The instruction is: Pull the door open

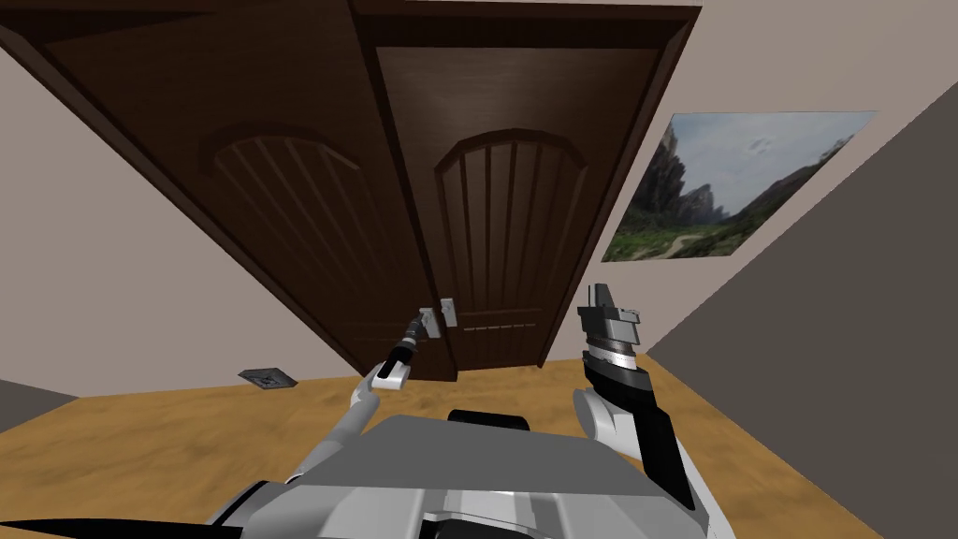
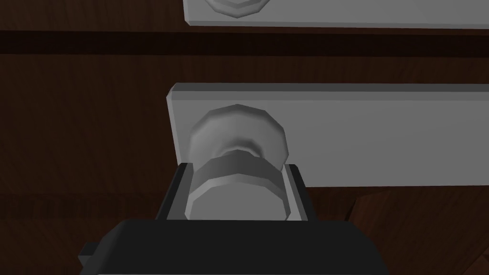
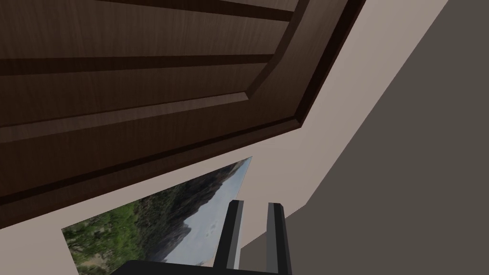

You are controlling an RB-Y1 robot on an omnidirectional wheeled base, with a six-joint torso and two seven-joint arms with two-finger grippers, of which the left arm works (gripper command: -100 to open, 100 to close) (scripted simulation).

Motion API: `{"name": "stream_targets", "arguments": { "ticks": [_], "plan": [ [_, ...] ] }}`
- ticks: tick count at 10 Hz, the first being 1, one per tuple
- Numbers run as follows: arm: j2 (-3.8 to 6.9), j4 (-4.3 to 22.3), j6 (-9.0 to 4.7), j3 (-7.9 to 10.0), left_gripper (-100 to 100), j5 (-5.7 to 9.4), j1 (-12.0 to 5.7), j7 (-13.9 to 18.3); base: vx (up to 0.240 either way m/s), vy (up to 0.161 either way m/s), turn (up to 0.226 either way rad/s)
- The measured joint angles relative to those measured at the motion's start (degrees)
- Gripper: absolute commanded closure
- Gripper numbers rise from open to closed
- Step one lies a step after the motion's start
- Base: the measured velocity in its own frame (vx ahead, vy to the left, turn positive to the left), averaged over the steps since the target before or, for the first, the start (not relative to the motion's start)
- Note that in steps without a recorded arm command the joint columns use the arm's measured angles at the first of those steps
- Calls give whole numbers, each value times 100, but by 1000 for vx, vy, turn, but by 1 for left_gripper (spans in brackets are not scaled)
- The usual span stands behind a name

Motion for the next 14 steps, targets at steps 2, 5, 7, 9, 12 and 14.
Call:
{"name": "stream_targets", "arguments": {
  "ticks": [2,5,7,9,12,14],
  "plan": [
    [34,-71,27,-7,100,6,50,9,-171,69,16],
    [180,19,-58,-13,-100,27,183,82,-206,91,11],
    [243,-85,-121,-154,-100,26,242,156,-242,7,-61],
    [282,-215,-181,-305,-100,20,295,231,-155,-11,-33],
    [359,-480,-222,-519,-100,17,405,337,-160,-3,-37],
    [336,-447,-224,-508,-100,12,377,331,134,14,-46]
  ]
}}
